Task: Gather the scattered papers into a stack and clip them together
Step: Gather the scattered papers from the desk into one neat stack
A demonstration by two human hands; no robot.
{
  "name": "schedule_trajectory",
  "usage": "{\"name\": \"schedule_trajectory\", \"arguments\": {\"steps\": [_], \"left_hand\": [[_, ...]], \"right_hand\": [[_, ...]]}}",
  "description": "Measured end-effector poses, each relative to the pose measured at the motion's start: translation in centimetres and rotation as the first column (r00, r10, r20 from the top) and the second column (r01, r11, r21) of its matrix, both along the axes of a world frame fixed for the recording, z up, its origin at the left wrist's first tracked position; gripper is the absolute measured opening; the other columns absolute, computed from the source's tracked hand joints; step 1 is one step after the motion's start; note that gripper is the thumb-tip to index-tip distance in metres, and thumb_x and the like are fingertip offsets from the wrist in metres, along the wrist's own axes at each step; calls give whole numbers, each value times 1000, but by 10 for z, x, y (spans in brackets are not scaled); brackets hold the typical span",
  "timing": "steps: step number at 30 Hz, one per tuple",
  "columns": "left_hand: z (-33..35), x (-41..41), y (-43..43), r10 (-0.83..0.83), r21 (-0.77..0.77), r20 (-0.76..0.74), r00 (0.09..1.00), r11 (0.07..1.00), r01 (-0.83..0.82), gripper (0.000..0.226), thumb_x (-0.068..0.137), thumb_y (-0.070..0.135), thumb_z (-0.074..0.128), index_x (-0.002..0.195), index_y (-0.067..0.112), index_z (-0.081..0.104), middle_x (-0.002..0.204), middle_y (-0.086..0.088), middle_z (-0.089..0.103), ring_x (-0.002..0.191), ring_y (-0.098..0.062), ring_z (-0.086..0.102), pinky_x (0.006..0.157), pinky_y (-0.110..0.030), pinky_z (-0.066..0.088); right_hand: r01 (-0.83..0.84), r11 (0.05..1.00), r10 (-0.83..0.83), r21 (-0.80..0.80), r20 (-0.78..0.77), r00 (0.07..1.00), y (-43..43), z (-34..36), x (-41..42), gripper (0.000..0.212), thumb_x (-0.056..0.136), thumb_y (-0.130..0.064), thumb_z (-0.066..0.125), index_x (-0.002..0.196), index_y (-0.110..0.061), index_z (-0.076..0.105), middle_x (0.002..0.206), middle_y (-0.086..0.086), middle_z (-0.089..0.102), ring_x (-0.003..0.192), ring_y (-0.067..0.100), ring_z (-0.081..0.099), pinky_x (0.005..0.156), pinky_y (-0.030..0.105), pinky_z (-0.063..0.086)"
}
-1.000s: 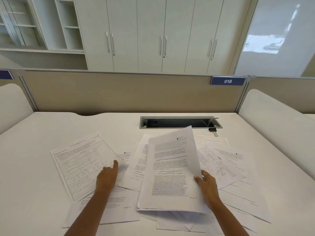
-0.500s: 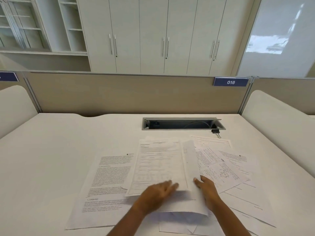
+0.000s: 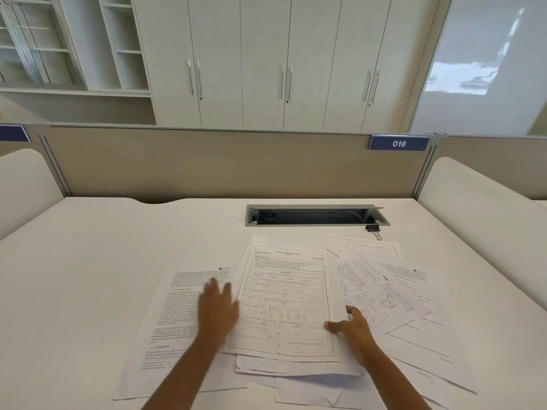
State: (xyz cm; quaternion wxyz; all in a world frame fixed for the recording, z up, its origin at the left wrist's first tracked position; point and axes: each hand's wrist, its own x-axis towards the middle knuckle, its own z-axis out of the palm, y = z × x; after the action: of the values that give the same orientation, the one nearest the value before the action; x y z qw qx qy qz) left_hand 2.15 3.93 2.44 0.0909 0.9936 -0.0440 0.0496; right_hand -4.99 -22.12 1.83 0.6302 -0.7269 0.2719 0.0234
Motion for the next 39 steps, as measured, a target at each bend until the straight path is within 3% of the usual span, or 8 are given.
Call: {"name": "schedule_trajectory", "arguments": {"steps": [3, 7, 14, 18, 25, 29, 33, 39], "left_hand": [[12, 9, 31, 335, 90, -324, 885, 942, -323, 62, 88, 44, 45, 139, 13, 28, 148, -27, 19, 139, -39, 21, 111, -50, 27], [15, 17, 58, 502, -14, -498, 707, 811, -585, 94, 74, 54, 63, 144, 11, 17, 150, -29, 11, 139, -47, 15, 109, -63, 18], [18, 22, 75, 634, -10, -482, 605, 686, -727, 102, 51, 57, 80, 130, 7, 38, 132, -20, 35, 126, -35, 36, 100, -55, 38], [20, 23, 89, 656, -109, -478, 584, 615, -781, 99, 54, 48, 83, 128, 0, 37, 131, -22, 40, 122, -33, 39, 100, -45, 36], [27, 21, 92, 614, -231, -524, 590, 564, -792, 64, 69, 23, 80, 119, -5, 51, 131, -28, 38, 122, -40, 38, 101, -45, 36], [33, 20, 86, 621, -376, -396, 677, 563, -736, 42, 79, 8, 67, 116, -9, 53, 124, -33, 49, 114, -47, 49, 94, -49, 42], [65, 25, 73, 616, -528, -76, 784, 642, -556, 33, 88, 9, 55, 118, -5, 52, 113, -36, 59, 105, -51, 56, 88, -52, 44], [149, 29, 40, 552, -651, 394, 734, 732, -201, 21, 94, 12, 46, 109, 1, 54, 98, -34, 64, 91, -51, 58, 72, -44, 42]], "right_hand": [[9, 1000, -9, 11, -4, 1000, 0, -1, 1, 58, 71, 2, 70, 122, -2, 42, 107, 11, 57, 93, 30, 58, 73, 34, 48], [23, 1000, -23, 14, 0, 1000, 1, -2, 1, 63, 66, -3, 74, 121, -3, 43, 106, 10, 57, 92, 30, 58, 68, 32, 48], [28, 1000, -28, -2, 12, 1000, 1, -5, 2, 59, 69, -5, 73, 122, -3, 45, 106, 9, 58, 92, 30, 59, 71, 33, 47], [23, 1000, -23, 2, 8, 1000, 1, -3, 1, 59, 68, -7, 74, 121, -3, 46, 105, 9, 59, 93, 30, 60, 68, 32, 49], [5, 1000, -5, 11, 8, 1000, 1, 1, -1, 58, 61, -11, 75, 114, -2, 53, 110, 15, 66, 93, 32, 64, 64, 30, 50], [-22, 999, 22, 24, 22, 1000, 1, 3, -3, 64, 49, -18, 70, 110, -2, 56, 105, 14, 67, 89, 31, 65, 61, 29, 51], [-40, 998, 39, 51, 29, 999, -1, 1, -3, 37, 72, -2, 71, 105, -4, 56, 102, 13, 65, 77, 21, 62, 57, 26, 48], [-26, 998, 25, 48, 35, 999, -1, 2, -2, 30, 80, 3, 62, 106, -10, 54, 104, 13, 63, 89, 32, 62, 66, 31, 53]]}}
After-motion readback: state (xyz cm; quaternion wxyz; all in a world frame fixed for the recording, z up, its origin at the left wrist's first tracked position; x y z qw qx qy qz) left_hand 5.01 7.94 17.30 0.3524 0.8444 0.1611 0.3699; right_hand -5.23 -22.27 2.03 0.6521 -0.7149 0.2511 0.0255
